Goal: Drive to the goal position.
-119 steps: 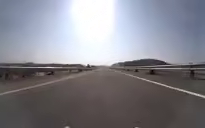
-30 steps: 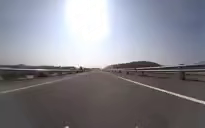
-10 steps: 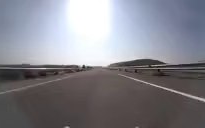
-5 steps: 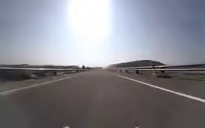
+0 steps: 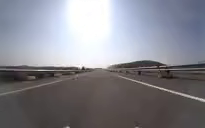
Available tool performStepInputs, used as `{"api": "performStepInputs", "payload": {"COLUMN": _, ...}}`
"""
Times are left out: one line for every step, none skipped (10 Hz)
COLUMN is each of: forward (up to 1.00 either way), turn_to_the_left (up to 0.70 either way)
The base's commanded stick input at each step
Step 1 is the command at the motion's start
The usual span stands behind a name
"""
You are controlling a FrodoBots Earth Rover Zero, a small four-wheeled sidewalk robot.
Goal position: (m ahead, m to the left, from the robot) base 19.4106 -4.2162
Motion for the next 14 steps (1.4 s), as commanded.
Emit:
{"api": "performStepInputs", "payload": {"forward": 1.00, "turn_to_the_left": 0.00}}
{"api": "performStepInputs", "payload": {"forward": 1.00, "turn_to_the_left": 0.00}}
{"api": "performStepInputs", "payload": {"forward": 1.00, "turn_to_the_left": 0.00}}
{"api": "performStepInputs", "payload": {"forward": 1.00, "turn_to_the_left": 0.00}}
{"api": "performStepInputs", "payload": {"forward": 1.00, "turn_to_the_left": 0.00}}
{"api": "performStepInputs", "payload": {"forward": 1.00, "turn_to_the_left": 0.00}}
{"api": "performStepInputs", "payload": {"forward": 1.00, "turn_to_the_left": 0.00}}
{"api": "performStepInputs", "payload": {"forward": 1.00, "turn_to_the_left": 0.02}}
{"api": "performStepInputs", "payload": {"forward": 1.00, "turn_to_the_left": 0.02}}
{"api": "performStepInputs", "payload": {"forward": 1.00, "turn_to_the_left": 0.02}}
{"api": "performStepInputs", "payload": {"forward": 1.00, "turn_to_the_left": 0.00}}
{"api": "performStepInputs", "payload": {"forward": 1.00, "turn_to_the_left": 0.01}}
{"api": "performStepInputs", "payload": {"forward": 1.00, "turn_to_the_left": 0.02}}
{"api": "performStepInputs", "payload": {"forward": 1.00, "turn_to_the_left": 0.01}}
